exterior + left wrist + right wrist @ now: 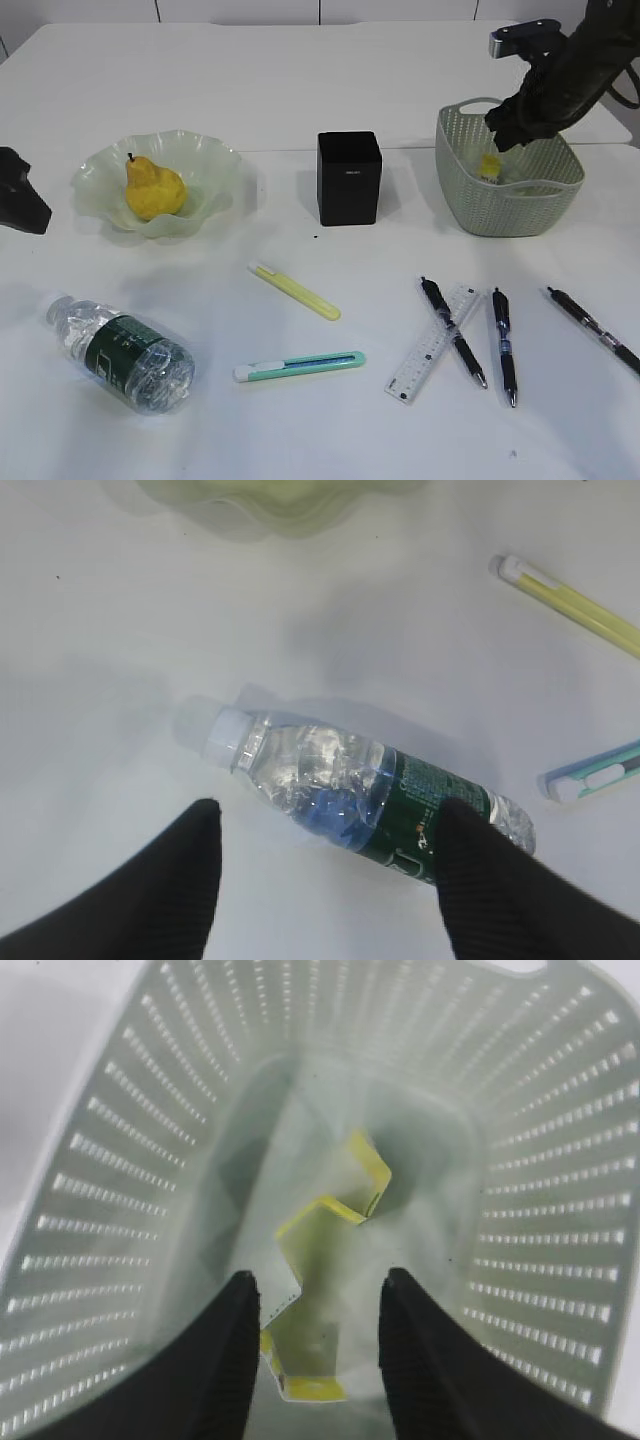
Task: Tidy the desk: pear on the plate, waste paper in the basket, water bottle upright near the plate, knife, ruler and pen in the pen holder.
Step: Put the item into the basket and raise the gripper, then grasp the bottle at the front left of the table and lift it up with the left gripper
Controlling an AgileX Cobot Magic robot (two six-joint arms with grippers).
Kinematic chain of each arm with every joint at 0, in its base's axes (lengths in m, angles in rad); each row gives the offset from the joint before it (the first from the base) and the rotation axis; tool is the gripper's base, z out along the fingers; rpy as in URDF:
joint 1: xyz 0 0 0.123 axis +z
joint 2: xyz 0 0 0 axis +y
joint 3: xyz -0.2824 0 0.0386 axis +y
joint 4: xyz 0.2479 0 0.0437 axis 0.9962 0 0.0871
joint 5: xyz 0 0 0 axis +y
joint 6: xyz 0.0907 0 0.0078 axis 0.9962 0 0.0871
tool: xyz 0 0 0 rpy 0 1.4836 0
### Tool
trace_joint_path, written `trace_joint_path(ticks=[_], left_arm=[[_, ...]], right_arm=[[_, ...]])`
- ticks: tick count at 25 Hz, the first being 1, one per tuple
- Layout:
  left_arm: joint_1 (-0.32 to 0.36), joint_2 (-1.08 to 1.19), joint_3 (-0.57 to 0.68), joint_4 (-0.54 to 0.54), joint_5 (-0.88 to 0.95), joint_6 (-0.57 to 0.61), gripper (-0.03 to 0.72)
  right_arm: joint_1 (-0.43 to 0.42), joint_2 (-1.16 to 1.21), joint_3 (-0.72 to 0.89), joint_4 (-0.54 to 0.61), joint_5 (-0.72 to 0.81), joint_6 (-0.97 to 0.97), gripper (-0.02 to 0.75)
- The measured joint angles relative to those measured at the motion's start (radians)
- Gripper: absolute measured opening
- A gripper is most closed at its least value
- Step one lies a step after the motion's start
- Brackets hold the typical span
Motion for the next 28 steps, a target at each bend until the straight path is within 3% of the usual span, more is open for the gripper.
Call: trace_joint_path(ticks=[3,9,15,28], left_arm=[[0.0,0.0,0.0,-0.001,0.0,0.0,0.475],[0.0,0.0,0.0,0.001,-0.002,0.0,0.475],[0.0,0.0,0.0,0.012,-0.003,0.0,0.475],[0.0,0.0,0.0,0.012,-0.004,0.0,0.475]], right_arm=[[0.0,-0.002,0.0,-0.005,0.0,0.083,0.358],[0.0,-0.072,0.003,0.049,0.117,0.246,0.375],[0.0,-0.147,0.003,0.051,0.296,0.287,0.377],[0.0,-0.348,0.003,-0.03,0.355,0.338,0.377]])
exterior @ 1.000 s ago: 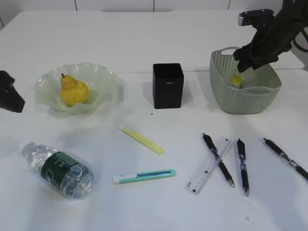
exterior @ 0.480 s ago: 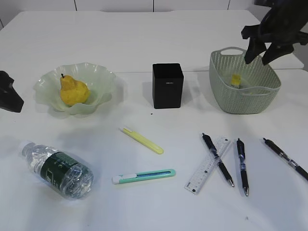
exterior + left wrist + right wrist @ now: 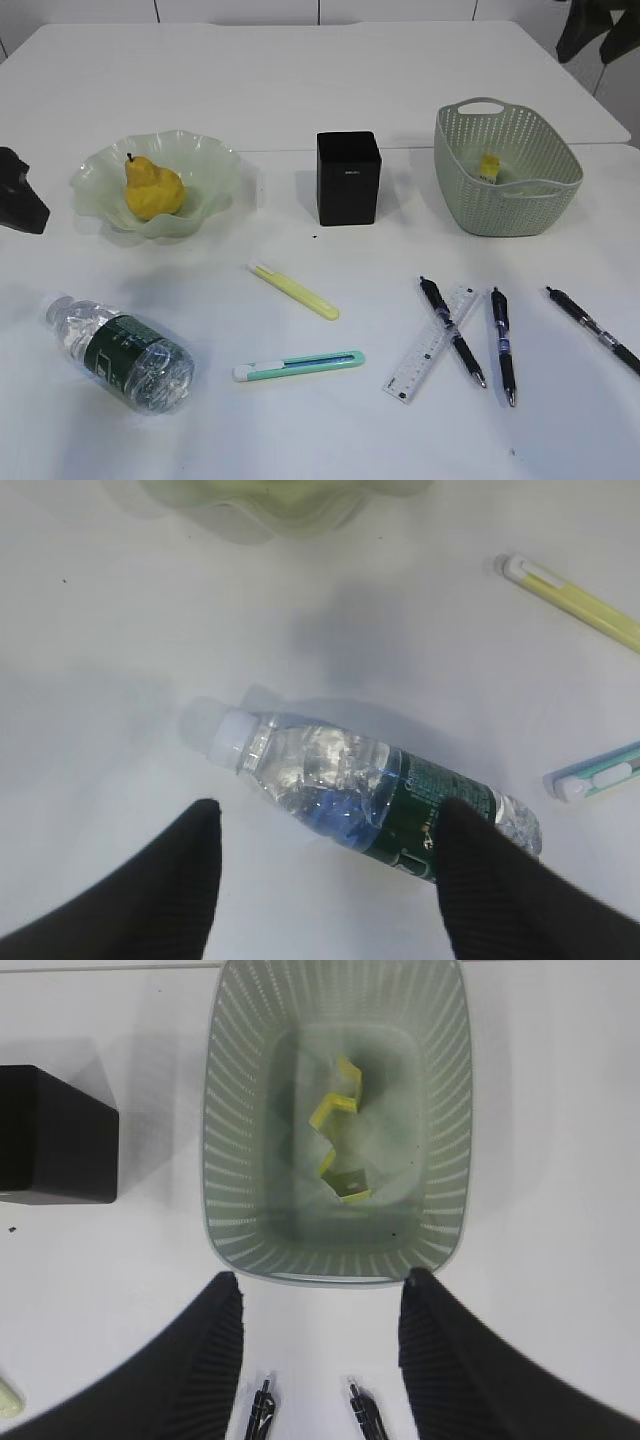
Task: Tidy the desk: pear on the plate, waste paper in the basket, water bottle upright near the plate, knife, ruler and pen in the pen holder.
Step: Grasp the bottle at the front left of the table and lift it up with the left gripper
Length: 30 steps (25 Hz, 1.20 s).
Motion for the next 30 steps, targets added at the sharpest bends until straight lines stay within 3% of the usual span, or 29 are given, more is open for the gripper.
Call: trace_joint_path(ticks=[7,13,22,30], left_arm=[[0.0,0.0,0.0,0.0,0.01,0.0,0.475],[0.0,0.0,0.0,0.0,0.02,0.0,0.475],[0.0,0.0,0.0,-0.007,0.025,0.0,0.475],[0.0,0.0,0.0,-0.016,0.048,0.0,0.475]], right_arm=[[0.0,-0.109,0.133,0.008,0.001,-0.026,0.377],[0.0,-0.247,0.446,0.008,-0.008,-0.065,0.377],[0.0,-0.495,0.901,-0.005,-0.158,-0.077,0.377],[0.0,-0.543,1.0,-0.024,-0.161,-0.082,0.377]])
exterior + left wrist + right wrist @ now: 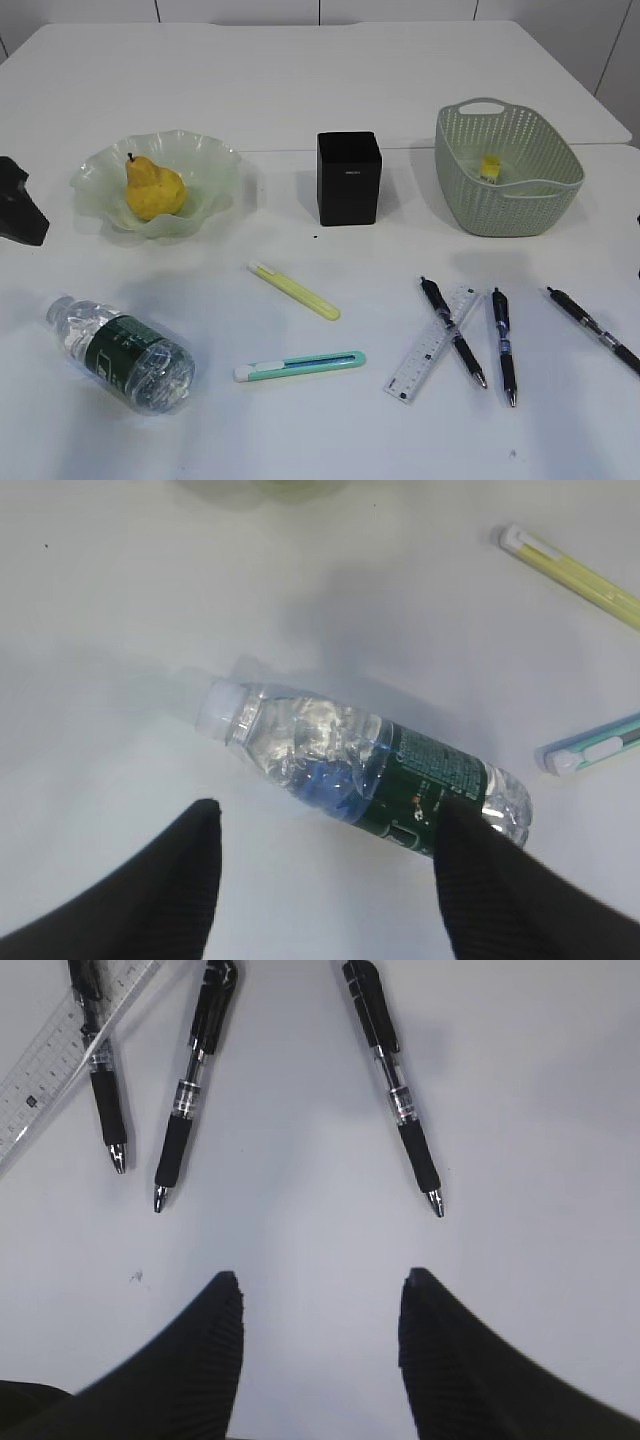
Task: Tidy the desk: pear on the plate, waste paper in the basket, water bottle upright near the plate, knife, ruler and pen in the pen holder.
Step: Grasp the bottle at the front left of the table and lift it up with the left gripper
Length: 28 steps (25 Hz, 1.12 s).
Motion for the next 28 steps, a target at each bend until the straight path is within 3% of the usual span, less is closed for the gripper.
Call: trace_joint_path(ticks=[22,28], left_arm=[[0.0,0.0,0.0,0.006,0.008,-0.002,0.515],[-0.022,0.0,0.0,-0.018,0.034,-0.134,0.515]], right_arm=[[0.0,0.0,0.0,-0.017,-0.051,0.0,0.377],[0.0,0.0,0.0,0.006,-0.049,0.004,0.377]])
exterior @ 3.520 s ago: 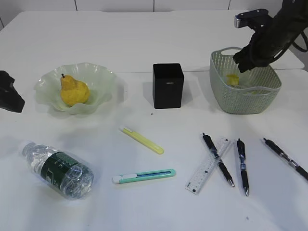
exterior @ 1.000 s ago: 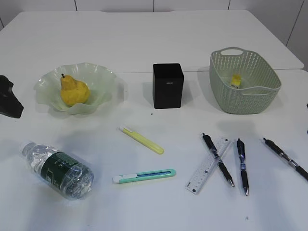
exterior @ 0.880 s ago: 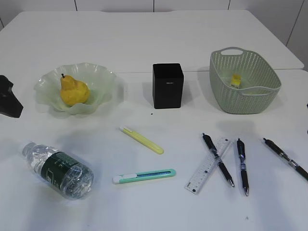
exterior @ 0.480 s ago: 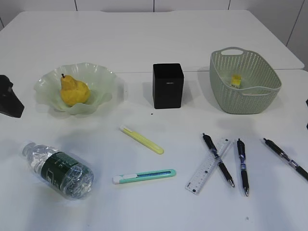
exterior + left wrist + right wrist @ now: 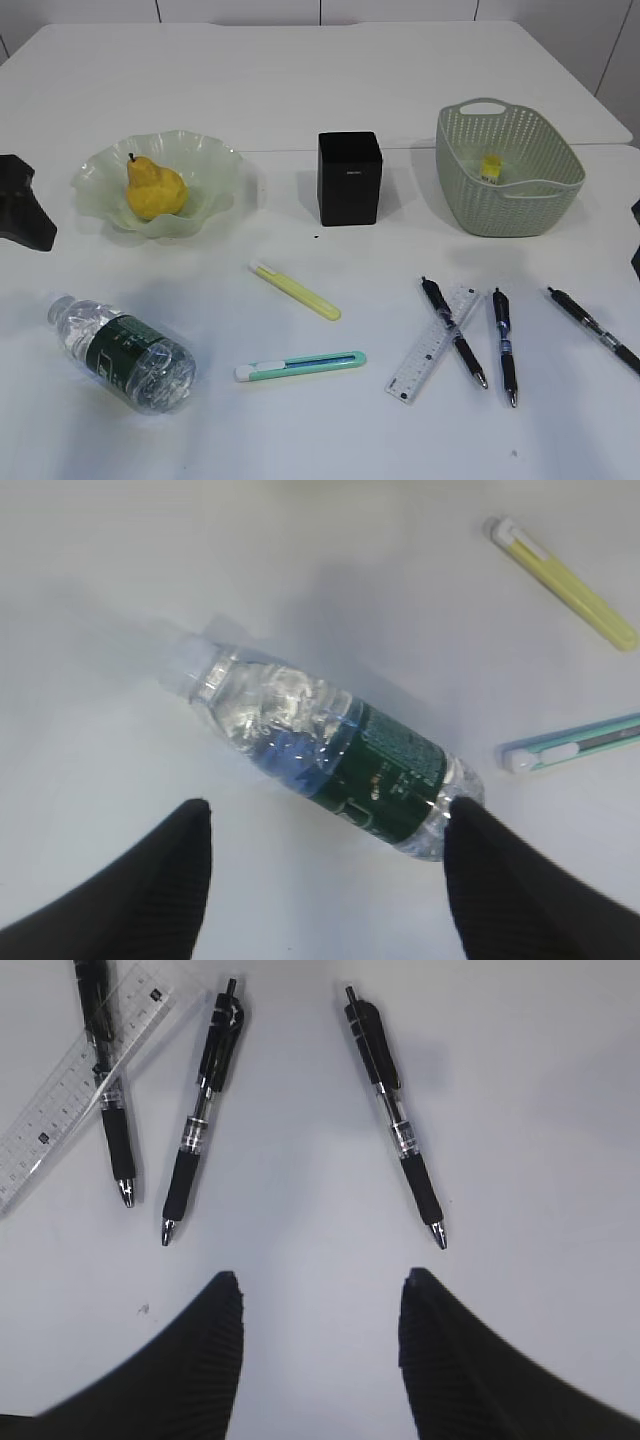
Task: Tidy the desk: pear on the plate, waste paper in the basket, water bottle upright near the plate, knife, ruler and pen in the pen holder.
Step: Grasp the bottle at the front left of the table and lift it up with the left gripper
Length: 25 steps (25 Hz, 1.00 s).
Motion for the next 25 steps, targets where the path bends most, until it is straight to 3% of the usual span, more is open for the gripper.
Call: trace_joint_path(ticks=[7,14,19,25], left_arm=[[-0.154,0.0,0.0,0.017,-0.057,-0.285,0.515],[-0.316,0.0,0.0,0.352,-0.114,-0.804,0.516],[-0.335,0.0,0.0,0.428,-0.115,-1.021,0.516],[-0.335,0.05,0.0,0.457,-0.115,-1.116,0.552]], right_arm=[[0.0,0.0,0.0,0.0,0.0,0.0,0.377],[0.0,0.0,0.0,0.002,0.0,0.0,0.377],[0.0,0.0,0.0,0.002,0.0,0.002,0.377],[0.0,0.0,0.0,0.008,-0.006,0.002,0.377]])
